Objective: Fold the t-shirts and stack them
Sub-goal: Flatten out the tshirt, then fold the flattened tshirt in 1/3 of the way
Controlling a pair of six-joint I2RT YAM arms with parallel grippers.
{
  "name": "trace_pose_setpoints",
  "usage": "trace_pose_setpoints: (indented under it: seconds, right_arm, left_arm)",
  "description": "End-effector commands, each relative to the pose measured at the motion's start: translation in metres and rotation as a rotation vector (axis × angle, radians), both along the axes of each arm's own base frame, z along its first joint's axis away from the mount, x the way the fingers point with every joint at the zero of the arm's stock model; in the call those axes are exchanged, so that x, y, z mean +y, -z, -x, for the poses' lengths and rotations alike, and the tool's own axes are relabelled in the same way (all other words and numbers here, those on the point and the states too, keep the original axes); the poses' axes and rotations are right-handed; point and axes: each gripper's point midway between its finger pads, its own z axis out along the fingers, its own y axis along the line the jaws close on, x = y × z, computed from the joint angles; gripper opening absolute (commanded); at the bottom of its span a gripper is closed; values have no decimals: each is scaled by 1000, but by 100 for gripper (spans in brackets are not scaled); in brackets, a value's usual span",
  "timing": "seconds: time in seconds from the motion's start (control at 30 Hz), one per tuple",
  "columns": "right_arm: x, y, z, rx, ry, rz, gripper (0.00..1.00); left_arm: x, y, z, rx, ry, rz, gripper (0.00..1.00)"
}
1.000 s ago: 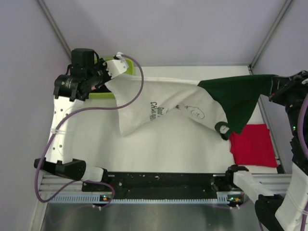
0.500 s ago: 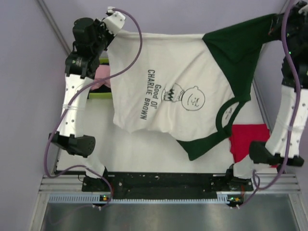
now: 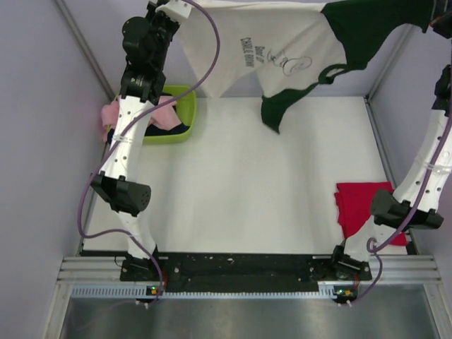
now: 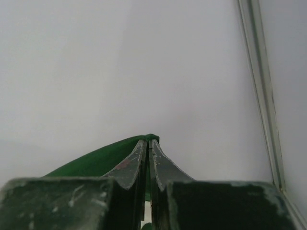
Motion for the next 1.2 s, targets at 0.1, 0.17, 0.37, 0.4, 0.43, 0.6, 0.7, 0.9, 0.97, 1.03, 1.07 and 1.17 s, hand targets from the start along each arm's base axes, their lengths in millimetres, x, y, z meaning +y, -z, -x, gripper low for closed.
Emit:
trace_pose_setpoints:
  seconds: [0.1,0.17,0.37,0.4,0.43,0.6,0.7,0.9,0.97,1.03,1.07,1.17]
  right_arm:
    - [6,-33,82,-84,43,102,0]
    - [12,4,88,23,18,90,0]
    - [33,136,128,283,-2,-46,0]
    - [36,160,134,330,-6,-74,0]
    - [43,175,147,353,-10,-85,0]
    - [68,277,179,583,-67,-239,0]
    - [90,325,191,666,-132,-401,0]
    - [103,387,205,775,-130,-532,0]
    - [101,395,205,799,-124,-528,0]
    - [95,395,203,805,-105,-485,0]
    - [90,393,199,801,-91,-453,0]
    - [76,390,171,764,-108,-350,0]
  left_arm:
    - [4,-9,27,9,27,-68,0]
    - [-4,36,27,158,72,-130,0]
    - [-19,189,74,623,257,-306,0]
    - [-18,210,85,689,272,-323,0]
    - [-16,232,95,752,281,-337,0]
    - [-10,326,164,1076,400,-418,0]
    - [1,380,208,1278,431,-444,0]
    - [9,449,283,1578,498,-397,0]
    - [9,457,304,1639,530,-379,0]
    - [10,460,321,1687,561,-378,0]
    - [11,459,326,1689,570,-384,0]
    - [5,455,299,1585,531,-357,0]
